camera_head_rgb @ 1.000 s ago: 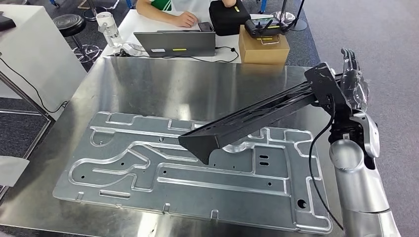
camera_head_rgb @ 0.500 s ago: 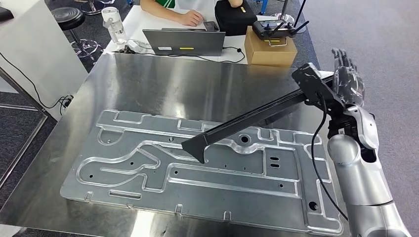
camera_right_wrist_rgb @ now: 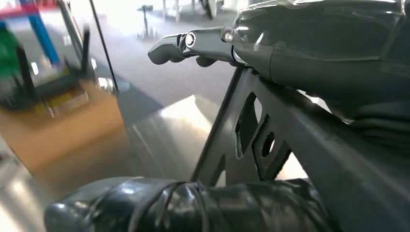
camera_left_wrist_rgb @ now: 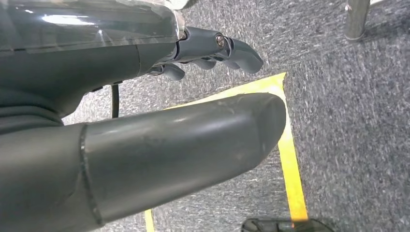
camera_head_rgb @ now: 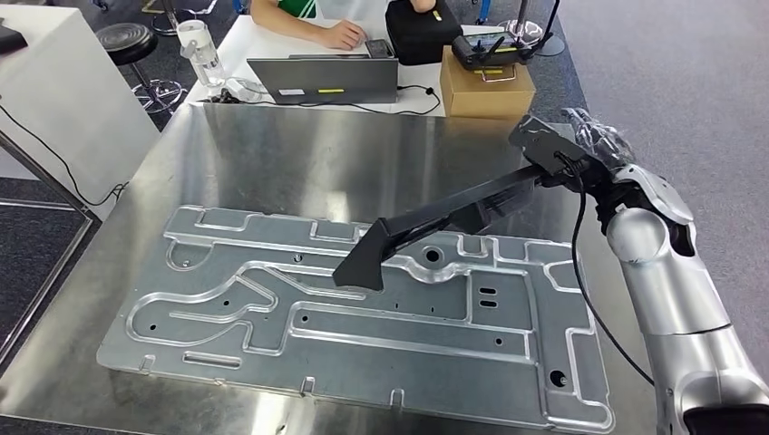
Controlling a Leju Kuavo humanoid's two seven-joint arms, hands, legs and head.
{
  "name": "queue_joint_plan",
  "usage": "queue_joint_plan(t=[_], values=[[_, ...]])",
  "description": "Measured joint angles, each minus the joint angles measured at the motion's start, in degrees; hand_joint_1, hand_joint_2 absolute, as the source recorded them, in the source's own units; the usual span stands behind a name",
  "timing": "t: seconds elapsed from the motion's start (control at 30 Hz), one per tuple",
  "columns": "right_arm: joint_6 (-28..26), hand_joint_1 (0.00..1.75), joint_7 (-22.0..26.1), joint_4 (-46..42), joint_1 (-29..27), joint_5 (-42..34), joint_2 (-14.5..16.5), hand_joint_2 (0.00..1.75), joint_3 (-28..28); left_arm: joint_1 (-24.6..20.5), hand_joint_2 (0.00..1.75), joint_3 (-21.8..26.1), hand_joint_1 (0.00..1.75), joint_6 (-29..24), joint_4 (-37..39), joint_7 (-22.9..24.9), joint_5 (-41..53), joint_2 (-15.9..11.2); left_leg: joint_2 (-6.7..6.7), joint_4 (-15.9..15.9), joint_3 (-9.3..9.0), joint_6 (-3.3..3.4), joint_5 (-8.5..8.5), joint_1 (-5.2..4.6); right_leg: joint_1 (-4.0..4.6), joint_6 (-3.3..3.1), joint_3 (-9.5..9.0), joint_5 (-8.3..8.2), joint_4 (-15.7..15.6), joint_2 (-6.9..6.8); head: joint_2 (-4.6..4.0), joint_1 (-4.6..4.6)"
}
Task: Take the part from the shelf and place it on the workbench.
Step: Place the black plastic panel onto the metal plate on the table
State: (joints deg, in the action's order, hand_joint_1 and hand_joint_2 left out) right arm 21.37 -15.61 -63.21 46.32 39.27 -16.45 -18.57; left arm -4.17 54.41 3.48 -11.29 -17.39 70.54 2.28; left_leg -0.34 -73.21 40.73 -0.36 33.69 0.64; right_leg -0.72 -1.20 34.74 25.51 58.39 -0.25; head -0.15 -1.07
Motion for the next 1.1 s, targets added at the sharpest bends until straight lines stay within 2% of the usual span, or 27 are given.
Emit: queue_joint_plan(t=[0.03, 0.07, 0.13, 0.17, 0.23, 0.3, 0.37, 0.43, 0.5, 0.53, 0.57, 0.6, 0.67, 0.7, 0.73, 0.8, 0.87, 0.9, 0.97, 1.03, 1.07, 1.1], values=[[1.0, 0.00, -0.2, 1.0, 0.5, -0.5, -0.1, 0.00, -0.7, 0.0, 0.00, 0.0, 0.00, 0.0, 0.0, 0.1, 0.0, 0.0, 0.01, -1.4, 0.92, -0.08, -0.12, 0.04, 0.01, -0.02, -0.01, 0.08, 0.1, 0.02, 0.00, 0.00], [1.7, 0.00, -0.3, 2.0, 1.0, -0.9, -0.2, 0.00, -1.5, 0.0, 0.00, 0.0, 0.00, 0.0, 0.0, 0.2, 0.1, 0.0, 0.02, -0.7, 0.80, -0.11, -1.34, 0.08, 0.00, 0.01, -0.03, 0.20, 0.2, 0.06, 0.00, 0.00], [2.4, 0.00, -0.4, 3.5, 1.9, -1.4, -0.4, 0.00, -2.9, -0.1, 0.00, 0.0, 0.00, 0.0, 0.0, 0.3, 0.2, 0.0, 0.08, 6.2, -2.03, 0.05, -5.56, 0.14, -0.04, 0.25, -0.11, 0.59, 0.7, 0.15, 0.00, 0.00], [2.5, 0.00, -0.4, 4.2, 2.5, -1.6, -0.4, 0.00, -3.4, -0.2, 0.00, 0.0, 0.00, 0.0, 0.0, 0.4, 0.3, 0.0, 0.09, 9.8, -3.70, 0.16, -6.98, 0.08, 0.07, 0.49, -0.05, 0.82, 1.0, 0.19, 0.00, 0.01], [3.0, 0.00, -0.4, 5.5, 3.5, -1.9, -0.6, 0.00, -4.4, -0.3, 0.00, 0.1, 0.00, 0.1, 0.0, 0.5, 0.3, 0.0, 0.04, 13.4, -5.34, 0.49, -7.83, -0.04, 0.29, 1.02, 0.16, 1.05, 1.4, 0.24, 0.00, -0.02], [3.1, 0.00, -0.6, 6.7, 4.2, -2.2, -0.8, 0.87, -5.4, -0.3, 0.00, 0.1, 0.00, 0.1, 0.0, 0.6, 0.4, 0.1, -0.07, 13.6, -5.39, 0.90, -7.80, -0.09, 0.40, 1.47, 0.25, 0.98, 1.3, 0.24, 0.00, -0.04], [1.4, 0.00, -1.1, 7.5, 4.5, -1.8, -0.9, 1.75, -6.2, -0.4, 0.00, 0.3, 0.00, 0.1, 0.0, 0.6, 0.4, 0.1, -0.08, 14.0, -5.51, 1.56, -8.08, 0.10, 0.27, 1.97, 0.54, 1.83, 2.2, 0.22, 0.00, -0.05], [-1.4, 0.00, -1.8, 8.4, 4.6, -0.8, -1.0, 1.75, -6.9, -0.5, 0.00, 0.4, 0.00, 0.1, 0.0, 0.7, 0.4, 0.1, -0.08, 14.3, -5.62, 2.18, -8.27, 0.25, 0.11, 2.45, 2.69, 4.79, 7.2, 0.23, 0.00, -0.07], [-3.4, 0.00, -2.3, 9.3, 4.4, 0.1, -1.0, 1.75, -7.5, -0.5, 0.00, 0.5, 0.00, 0.1, 0.0, 0.7, 0.4, 0.1, -0.10, 14.3, -5.62, 2.41, -8.24, 0.14, 0.06, 2.71, 6.33, 7.92, 14.7, 0.23, 0.00, -0.07], [-4.0, 0.00, -2.5, 9.7, 4.2, 0.6, -1.0, 1.75, -7.8, -0.5, 0.00, 0.6, 0.00, 0.1, 0.0, 0.7, 0.4, 0.1, -0.12, 14.3, -5.64, 2.45, -8.21, 0.05, 0.06, 2.71, 7.55, 8.34, 16.9, 0.23, 0.00, -0.07], [-4.6, 0.00, -2.7, 10.1, 3.9, 1.1, -0.9, 1.75, -7.9, -0.6, 0.00, 0.8, 0.00, 0.1, 0.0, 0.7, 0.4, 0.1, -0.16, 14.3, -5.69, 2.49, -8.18, -0.06, 0.08, 2.56, 7.78, 7.59, 17.0, 0.23, 0.00, -0.07], [-5.2, 0.00, -2.9, 10.4, 3.7, 1.7, -0.9, 1.75, -8.0, -0.6, 0.00, 1.0, 0.00, 0.1, 0.0, 0.7, 0.3, 0.1, -0.21, 14.3, -5.79, 2.52, -8.15, -0.20, 0.18, 2.26, 6.88, 5.83, 14.8, 0.24, 0.00, -0.07], [-6.5, 0.00, -3.2, 10.8, 3.7, 3.0, -0.8, 1.75, -8.1, -0.7, 0.00, 1.3, 0.00, 0.1, 0.0, 0.7, 0.3, 0.4, -0.28, 14.3, -5.96, 2.53, -8.05, -0.51, 0.60, 1.14, 3.16, 1.78, 6.9, 0.23, 0.00, -0.04], [-7.0, 0.00, -3.2, 10.9, 3.8, 3.7, -0.7, 1.75, -8.1, -0.8, 0.00, 1.4, 0.00, 0.1, 0.0, 0.7, 0.3, 0.5, -0.29, 14.3, -5.93, 2.47, -8.02, -0.60, 0.87, 0.62, 1.65, 0.60, 3.6, 0.21, 0.00, -0.04], [-7.3, 0.00, -3.3, 11.0, 3.9, 4.3, -0.6, 1.75, -8.1, -0.8, 0.00, 1.5, 0.00, 0.0, 0.0, 0.7, 0.3, 0.6, -0.27, 14.3, -5.86, 2.32, -8.02, -0.60, 1.12, 0.26, 0.81, 0.16, 1.7, 0.19, 0.00, -0.02], [-7.6, 0.00, -3.4, 11.2, 3.9, 5.5, -0.4, 1.75, -8.1, -0.9, 0.00, 1.6, 0.00, 0.0, 0.0, 0.7, 0.4, 0.7, -0.22, 14.4, -5.76, 1.90, -8.09, -0.46, 1.42, 0.04, 0.59, 0.25, 0.8, 0.19, 0.00, -0.03], [-8.0, 0.00, -3.4, 11.3, 3.9, 6.6, -0.2, 1.75, -8.1, -0.9, 0.00, 1.8, 0.00, 0.0, 0.0, 0.6, 0.4, 0.8, -0.18, 14.4, -5.89, 1.29, -7.79, -0.49, 1.09, -0.09, 0.17, -0.04, 0.1, 0.14, 0.00, -0.02], [-8.1, 0.00, -3.4, 11.3, 4.0, 7.2, 0.0, 1.75, -8.1, -0.9, 0.00, 1.8, 0.00, 0.0, 0.0, 0.6, 0.4, 0.8, -0.14, 13.6, -5.64, 0.94, -7.12, -0.49, 0.84, -0.20, -0.15, -0.24, -0.4, 0.07, 0.00, 0.00], [-8.3, 0.00, -3.4, 11.5, 4.0, 8.0, 0.5, 1.75, -8.1, -1.0, 0.00, 1.9, 0.00, 0.0, 0.0, 0.5, 0.4, 0.7, -0.07, 8.7, -3.56, 0.37, -4.23, -0.30, 0.53, -0.34, -0.60, -0.49, -1.0, -0.10, 0.00, 0.02], [-8.3, 0.00, -3.4, 11.7, 3.8, 8.5, 0.8, 1.75, -8.1, -1.0, 0.00, 2.1, 0.00, 0.0, 0.0, 0.5, 0.4, 0.6, -0.03, 1.6, -0.08, -0.09, -1.24, -0.03, 0.47, -0.44, -0.59, -0.44, -0.9, -0.18, 0.00, 0.04], [-8.4, 0.00, -3.4, 11.8, 3.6, 8.7, 0.9, 1.75, -8.1, -0.9, 0.00, 2.2, 0.00, 0.0, 0.0, 0.5, 0.4, 0.6, -0.01, -0.4, 0.94, -0.30, -0.95, 0.11, 0.43, -0.42, -0.57, -0.39, -0.8, -0.18, 0.00, 0.04], [-8.4, 0.00, -3.4, 11.9, 3.4, 8.8, 1.0, 1.75, -8.1, -0.9, 0.00, 2.3, 0.00, 0.0, 0.0, 0.5, 0.4, 0.6, 0.01, -0.3, 0.97, -0.50, -1.77, 0.26, 0.36, -0.34, -0.55, -0.31, -0.7, -0.17, 0.00, 0.04]])
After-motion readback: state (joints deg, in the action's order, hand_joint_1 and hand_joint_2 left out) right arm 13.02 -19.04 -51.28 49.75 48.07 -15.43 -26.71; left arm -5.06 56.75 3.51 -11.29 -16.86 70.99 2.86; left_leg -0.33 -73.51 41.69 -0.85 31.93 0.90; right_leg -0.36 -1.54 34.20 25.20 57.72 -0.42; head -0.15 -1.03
